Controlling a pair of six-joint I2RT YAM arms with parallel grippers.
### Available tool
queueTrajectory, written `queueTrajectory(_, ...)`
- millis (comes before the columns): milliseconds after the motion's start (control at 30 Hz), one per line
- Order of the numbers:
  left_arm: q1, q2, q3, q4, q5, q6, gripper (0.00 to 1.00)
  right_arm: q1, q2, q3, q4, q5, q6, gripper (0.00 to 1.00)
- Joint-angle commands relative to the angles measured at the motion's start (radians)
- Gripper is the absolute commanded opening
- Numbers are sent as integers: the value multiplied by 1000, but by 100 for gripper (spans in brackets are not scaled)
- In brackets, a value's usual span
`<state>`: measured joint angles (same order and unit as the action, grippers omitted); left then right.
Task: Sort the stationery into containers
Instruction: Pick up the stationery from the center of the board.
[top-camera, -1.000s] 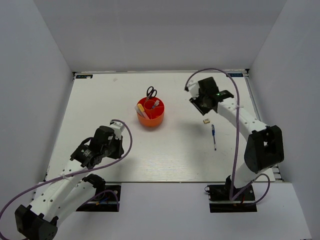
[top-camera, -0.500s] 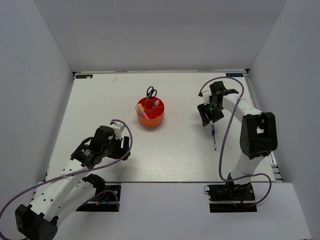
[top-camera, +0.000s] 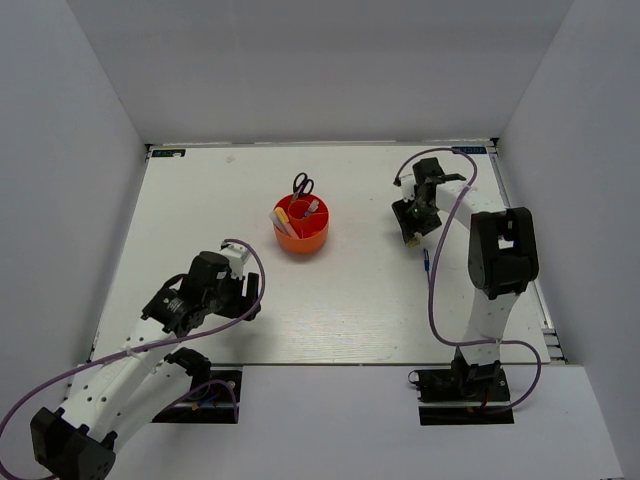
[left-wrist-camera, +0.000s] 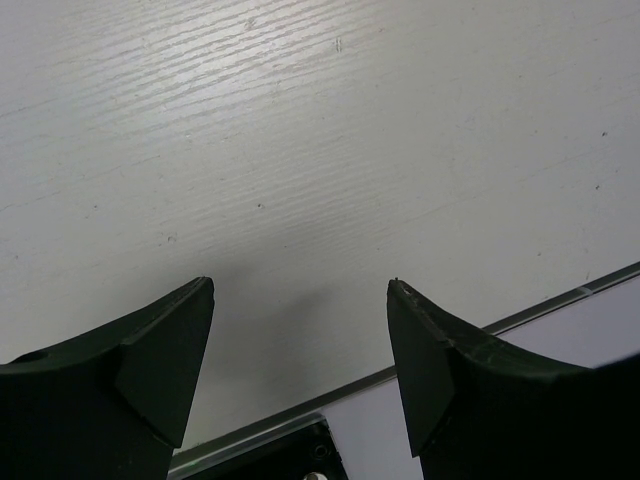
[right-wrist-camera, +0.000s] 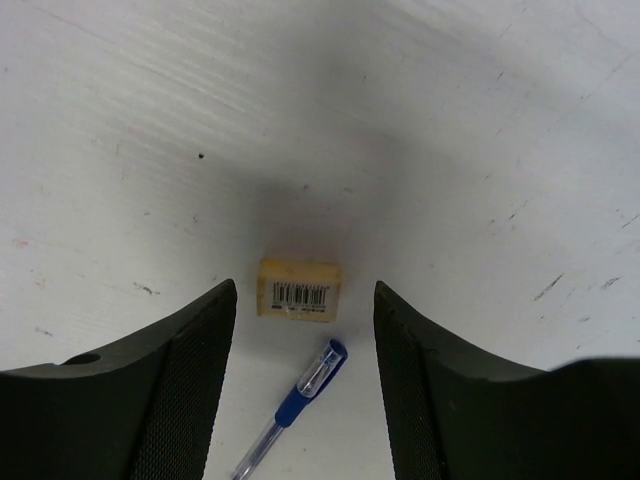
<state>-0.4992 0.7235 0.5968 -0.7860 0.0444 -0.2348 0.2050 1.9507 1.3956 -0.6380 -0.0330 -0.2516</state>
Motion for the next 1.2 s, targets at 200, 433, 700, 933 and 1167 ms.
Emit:
queueTrajectory(200, 5, -1, 0, 1, 8, 5, 80, -4, 47, 26, 11, 28, 6, 58)
queueTrajectory(433, 4, 2, 3, 1, 9, 5, 80, -1, 37, 8, 3, 28, -2, 40)
queueTrajectory(700, 4, 8, 1, 1, 2, 5, 80, 33, 8, 143, -123, -142, -34, 0)
queueTrajectory(933, 5, 16, 3, -4, -3, 8, 80, 137, 71, 505, -262, -369, 44, 0)
queueTrajectory(1167, 5, 25, -2, -2, -18, 8, 80, 260, 85, 560, -85, -396, 217, 3)
